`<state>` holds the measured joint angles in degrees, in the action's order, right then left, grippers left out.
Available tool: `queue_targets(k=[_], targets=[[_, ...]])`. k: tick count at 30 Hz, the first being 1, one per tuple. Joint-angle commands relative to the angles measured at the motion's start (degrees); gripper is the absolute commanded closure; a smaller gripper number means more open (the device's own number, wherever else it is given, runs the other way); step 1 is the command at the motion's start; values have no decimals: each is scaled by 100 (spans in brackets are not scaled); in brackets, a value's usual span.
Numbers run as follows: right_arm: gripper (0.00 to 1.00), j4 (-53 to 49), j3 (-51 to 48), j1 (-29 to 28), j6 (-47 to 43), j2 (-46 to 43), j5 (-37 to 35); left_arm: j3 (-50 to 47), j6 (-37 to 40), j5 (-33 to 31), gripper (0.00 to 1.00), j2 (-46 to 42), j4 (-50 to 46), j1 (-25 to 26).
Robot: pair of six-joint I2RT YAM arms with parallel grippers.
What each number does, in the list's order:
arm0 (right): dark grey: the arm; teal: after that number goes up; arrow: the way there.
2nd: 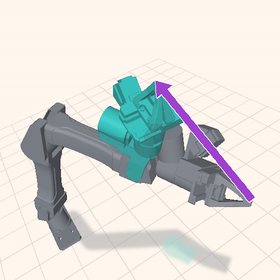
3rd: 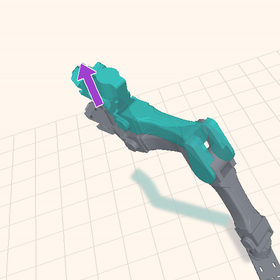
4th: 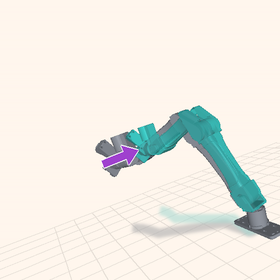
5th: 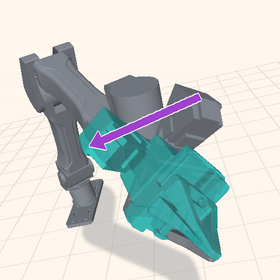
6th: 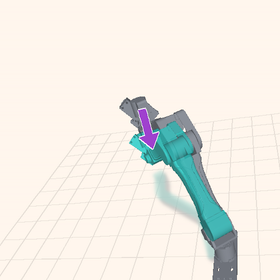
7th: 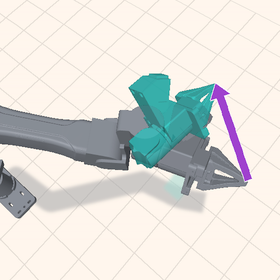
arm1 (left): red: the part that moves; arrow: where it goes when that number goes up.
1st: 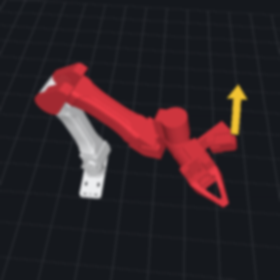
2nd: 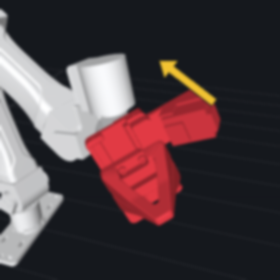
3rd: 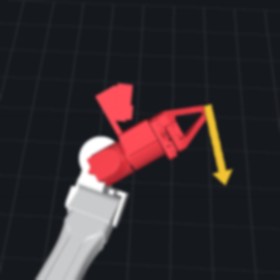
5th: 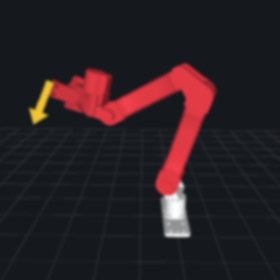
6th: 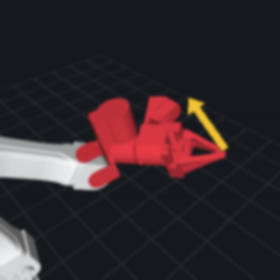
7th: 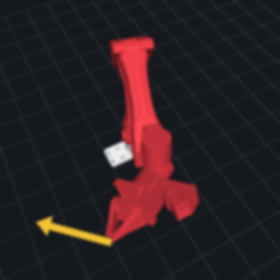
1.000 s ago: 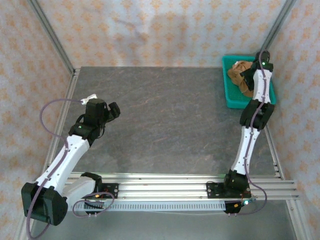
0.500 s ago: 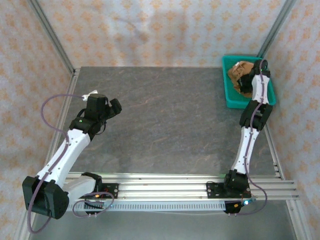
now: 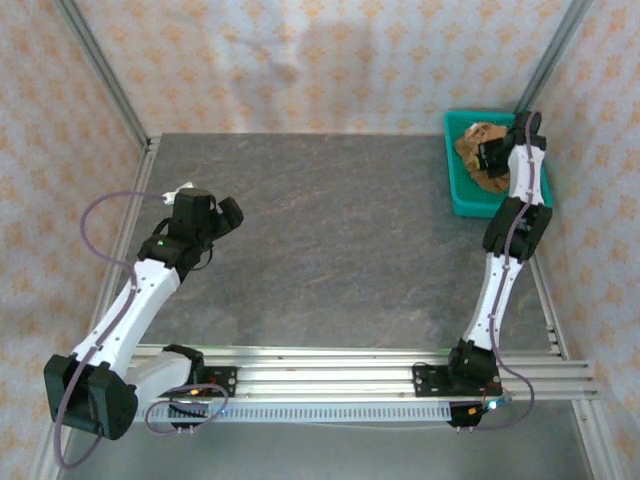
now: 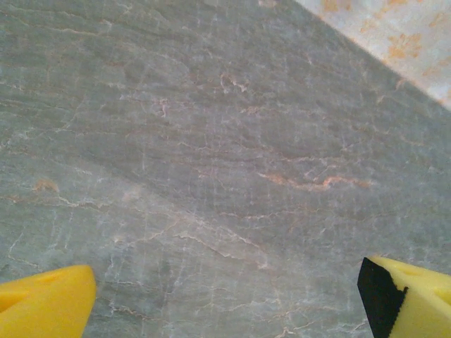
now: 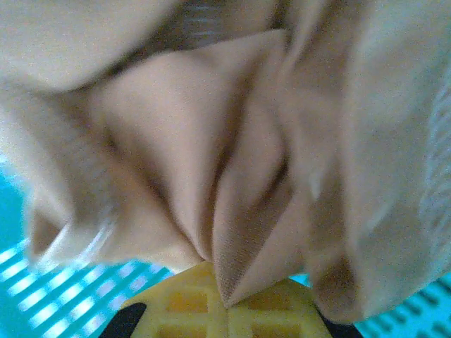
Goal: Fold the inside-out t-shirt
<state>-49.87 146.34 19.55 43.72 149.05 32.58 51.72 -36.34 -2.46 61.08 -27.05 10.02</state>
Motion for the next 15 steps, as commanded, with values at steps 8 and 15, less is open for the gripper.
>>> queue_targets(k=[8,15], targets=[[100,754,-1640,-166,-172,-2494,35,-368,-34,66,0,-630,52,-53],[100,1521,-3021,-624,-75,-4002,-464,-295,117,1152,0,-309,187,-53]])
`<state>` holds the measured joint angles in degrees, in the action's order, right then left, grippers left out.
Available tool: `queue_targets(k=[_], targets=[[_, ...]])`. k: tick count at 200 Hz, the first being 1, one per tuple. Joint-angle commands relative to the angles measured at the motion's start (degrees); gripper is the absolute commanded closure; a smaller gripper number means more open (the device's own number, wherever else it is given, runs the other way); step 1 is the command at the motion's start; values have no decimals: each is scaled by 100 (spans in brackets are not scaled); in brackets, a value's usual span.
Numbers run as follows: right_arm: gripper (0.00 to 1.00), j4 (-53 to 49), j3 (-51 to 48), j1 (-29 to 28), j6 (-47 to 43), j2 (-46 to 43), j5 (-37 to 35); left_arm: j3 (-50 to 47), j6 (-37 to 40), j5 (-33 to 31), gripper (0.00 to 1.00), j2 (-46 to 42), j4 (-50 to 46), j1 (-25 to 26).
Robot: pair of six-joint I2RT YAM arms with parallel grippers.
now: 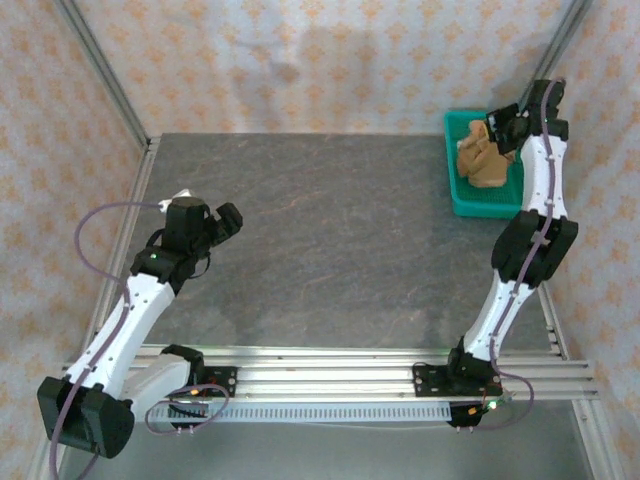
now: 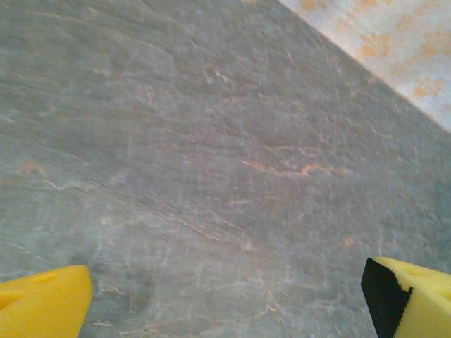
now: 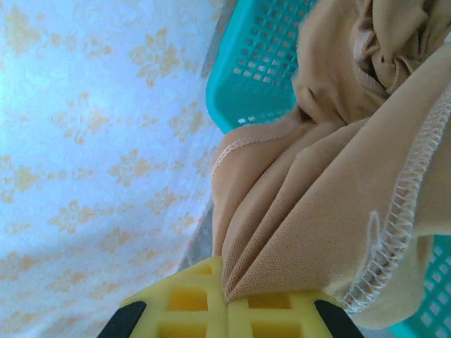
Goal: Fold the inside-out t-shirt
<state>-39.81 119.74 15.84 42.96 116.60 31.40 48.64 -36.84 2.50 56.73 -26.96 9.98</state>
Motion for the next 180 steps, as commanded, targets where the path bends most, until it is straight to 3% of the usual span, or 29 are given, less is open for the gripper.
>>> queue_targets(k=[1,51,107,180], targets=[[100,536,-425,-287,-30,-938,-471,38,177,808,0,165,182,-49],[100,630,-462,-481,-473,-2259,-1191,-15,247,1174,1,114,237,-32],[100,149,607,-1316,-1164,-2732,-849,-89,255,1171,1,47,195,-31],[100,354,1482,-2772,-780,-2784,175,203,459,875,2,-75,-389,-33]])
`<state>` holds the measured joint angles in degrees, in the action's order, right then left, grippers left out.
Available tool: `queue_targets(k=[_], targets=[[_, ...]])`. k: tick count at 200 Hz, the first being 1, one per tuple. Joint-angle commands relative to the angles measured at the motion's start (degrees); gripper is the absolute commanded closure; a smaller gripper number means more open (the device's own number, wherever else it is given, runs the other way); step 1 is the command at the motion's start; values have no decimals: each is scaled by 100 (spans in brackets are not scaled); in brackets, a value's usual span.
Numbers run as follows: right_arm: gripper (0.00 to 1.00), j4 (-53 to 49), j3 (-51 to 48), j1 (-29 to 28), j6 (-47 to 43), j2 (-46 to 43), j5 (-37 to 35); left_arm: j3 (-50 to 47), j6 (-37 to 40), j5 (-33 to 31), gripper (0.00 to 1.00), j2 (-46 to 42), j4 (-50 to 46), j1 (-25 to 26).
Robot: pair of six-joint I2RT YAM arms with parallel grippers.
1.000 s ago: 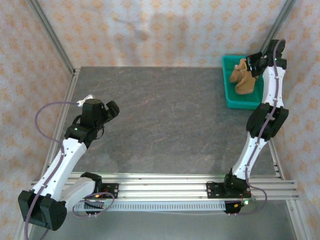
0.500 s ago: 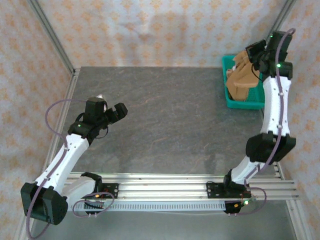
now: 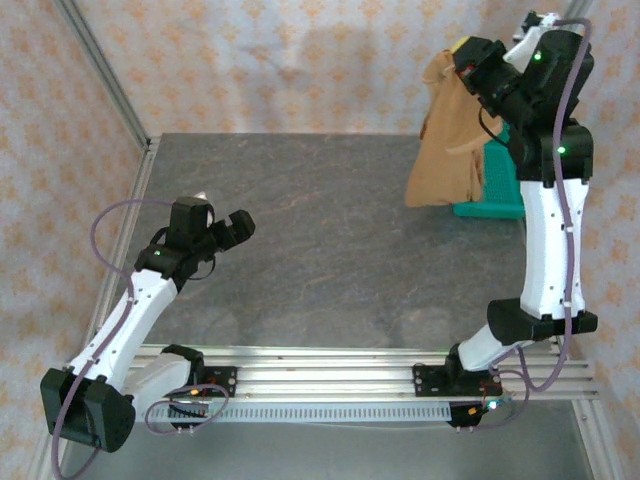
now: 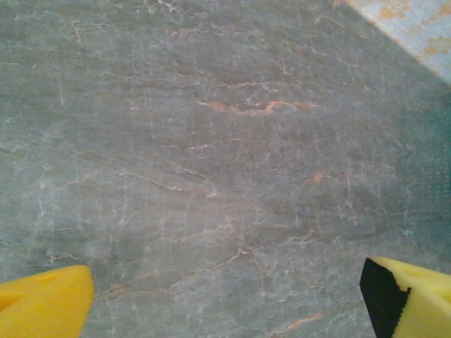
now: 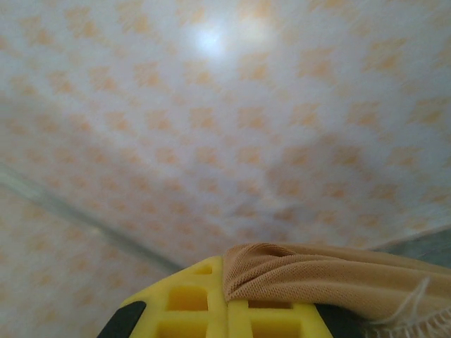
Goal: Fold the inside-out t-shirt
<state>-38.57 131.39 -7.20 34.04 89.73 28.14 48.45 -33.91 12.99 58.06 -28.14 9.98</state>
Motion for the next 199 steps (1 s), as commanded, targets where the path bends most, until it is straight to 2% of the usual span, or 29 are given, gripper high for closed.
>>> queue_targets(k=[1,60,105,130,161,179,199], targets=[[100,228,326,-485,111,-97,509,225,170,-179,2,-212,-275,-32],[100,488,1114,-1551,448,-14,953,233,138,-386,2,-507,-276,-40],[100,611,952,-1796,474,69,1102,183,40,-292,3,-467,-182,-40],[100,563,-53,-1798,251,-49,825,179,151,-421,3,-527,-316,-43],[100,895,-2033,-1800,-93,-201,323,119,297,-631,3,-600,-440,-35],[100,1354,-3323,-1777,-130,-79,82,-148,297,-498,3,-597,-42,-27],[100,1550,-4070,-1605,-184,481,-237,-545,297,-101,3,-480,635,73]])
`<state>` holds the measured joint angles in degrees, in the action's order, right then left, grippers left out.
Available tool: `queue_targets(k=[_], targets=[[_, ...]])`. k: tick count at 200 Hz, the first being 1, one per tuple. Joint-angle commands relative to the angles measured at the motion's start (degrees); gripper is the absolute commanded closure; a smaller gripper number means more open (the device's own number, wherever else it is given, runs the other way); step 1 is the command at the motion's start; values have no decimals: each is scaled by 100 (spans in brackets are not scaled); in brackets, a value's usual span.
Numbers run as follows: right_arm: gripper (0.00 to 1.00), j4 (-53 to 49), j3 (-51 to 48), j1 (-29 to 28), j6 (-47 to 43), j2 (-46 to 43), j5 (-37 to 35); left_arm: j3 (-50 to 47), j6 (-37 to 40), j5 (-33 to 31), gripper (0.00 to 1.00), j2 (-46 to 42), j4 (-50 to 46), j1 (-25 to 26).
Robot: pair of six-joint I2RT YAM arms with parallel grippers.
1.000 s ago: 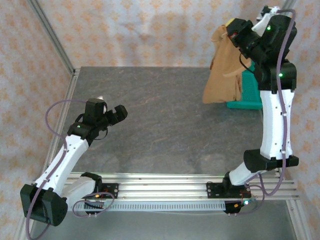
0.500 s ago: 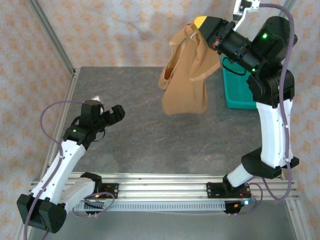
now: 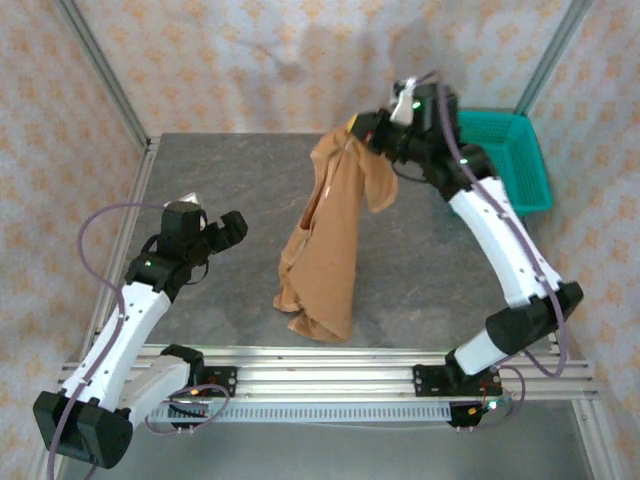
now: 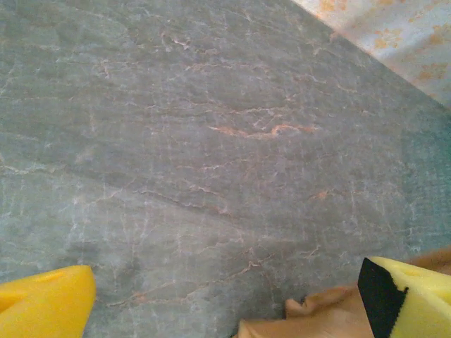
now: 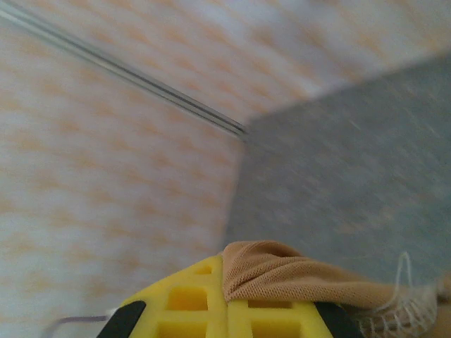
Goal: Fold the inside-out t-shirt
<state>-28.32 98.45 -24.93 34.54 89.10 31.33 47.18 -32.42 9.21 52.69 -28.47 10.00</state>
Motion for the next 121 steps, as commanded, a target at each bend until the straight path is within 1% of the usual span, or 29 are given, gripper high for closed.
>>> queue_targets(k=[1,2,14,32,35,42,46,49,51,52,53,54,56,57,60,61,63,64,65,69,74,84,103,121], targets=[[100,522,-784,183,-240,585,-562,-432,149,289,3,66,703,85],[100,505,-810,225,-252,723,-578,-452,149,299,3,80,733,96],[100,342,-754,382,-328,1213,-613,-621,149,355,3,215,1014,214],[100,-154,-354,683,-440,2005,-780,-774,149,353,3,449,1244,368],[96,-235,-281,727,-483,2114,-841,-793,147,364,4,489,1273,393],[83,-446,-123,802,-627,2306,-1053,-827,149,370,4,582,1327,451],[78,-547,-46,830,-710,2390,-1183,-848,149,375,4,635,1353,488],[72,-690,25,852,-797,2448,-1327,-859,149,387,4,678,1379,517],[70,-705,42,855,-816,2460,-1364,-866,149,394,4,705,1392,531],[67,-779,71,866,-859,2469,-1436,-867,223,391,4,720,1394,539],[67,-779,71,866,-859,2469,-1436,-876,261,394,4,731,1404,547],[64,-846,93,873,-898,2484,-1511,-881,284,396,4,737,1409,560],[62,-875,103,874,-915,2491,-1531,-889,301,406,5,770,1433,590],[58,-936,121,877,-956,2496,-1610,-892,304,406,5,783,1441,599],[52,-1018,143,882,-1012,2501,-1707,-901,318,399,5,821,1463,630],[52,-1018,143,882,-1012,2501,-1707,-906,325,403,5,839,1469,637],[46,-1073,149,882,-1072,2479,-1789,-911,325,398,5,868,1485,666],[46,-1073,149,882,-1072,2479,-1789,-916,329,398,5,880,1494,677],[43,-1106,142,877,-1112,2456,-1850,-918,331,393,5,895,1498,691],[39,-1149,108,881,-1182,2420,-1932,-930,325,380,6,961,1532,743],[35,-1151,25,878,-1247,2350,-1994,-943,339,371,6,1046,1593,807],[32,-1152,-183,879,-1342,2191,-2093,-947,354,345,9,1247,1710,937],[32,-1033,-681,881,-1491,1874,-2117,-756,412,235,14,1743,1854,1166],[32,-854,-1153,881,-1502,1641,-1962,-359,544,208,24,2331,1975,1376]])
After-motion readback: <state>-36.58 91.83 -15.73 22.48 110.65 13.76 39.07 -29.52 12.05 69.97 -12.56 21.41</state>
